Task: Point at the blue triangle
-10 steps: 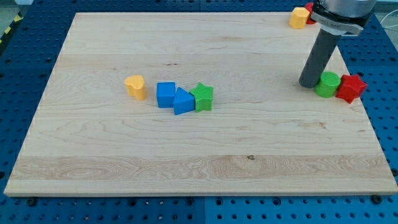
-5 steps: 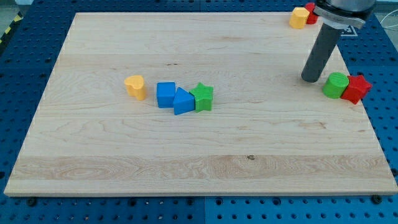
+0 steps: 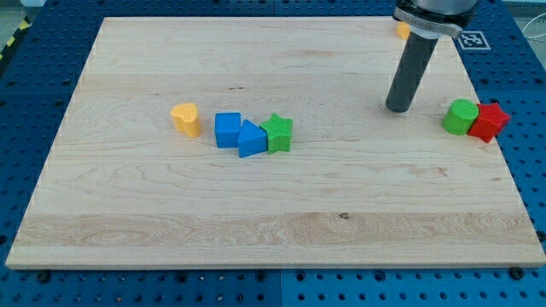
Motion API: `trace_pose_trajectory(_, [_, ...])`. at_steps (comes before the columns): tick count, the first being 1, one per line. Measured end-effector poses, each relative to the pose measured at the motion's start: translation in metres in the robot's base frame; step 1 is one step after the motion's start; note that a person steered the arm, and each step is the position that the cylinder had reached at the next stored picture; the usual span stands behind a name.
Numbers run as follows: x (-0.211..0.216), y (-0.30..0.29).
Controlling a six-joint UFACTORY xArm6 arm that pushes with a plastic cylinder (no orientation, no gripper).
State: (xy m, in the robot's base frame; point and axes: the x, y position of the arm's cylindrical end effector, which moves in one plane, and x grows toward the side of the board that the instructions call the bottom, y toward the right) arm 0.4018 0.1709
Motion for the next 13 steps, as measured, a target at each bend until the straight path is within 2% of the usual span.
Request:
trace_pose_trajectory(2, [0.0,-0.009])
trace_pose_trajectory(7, [-0.012,-0.105])
trace_pose_trajectory(13, [-0.012,-0.146])
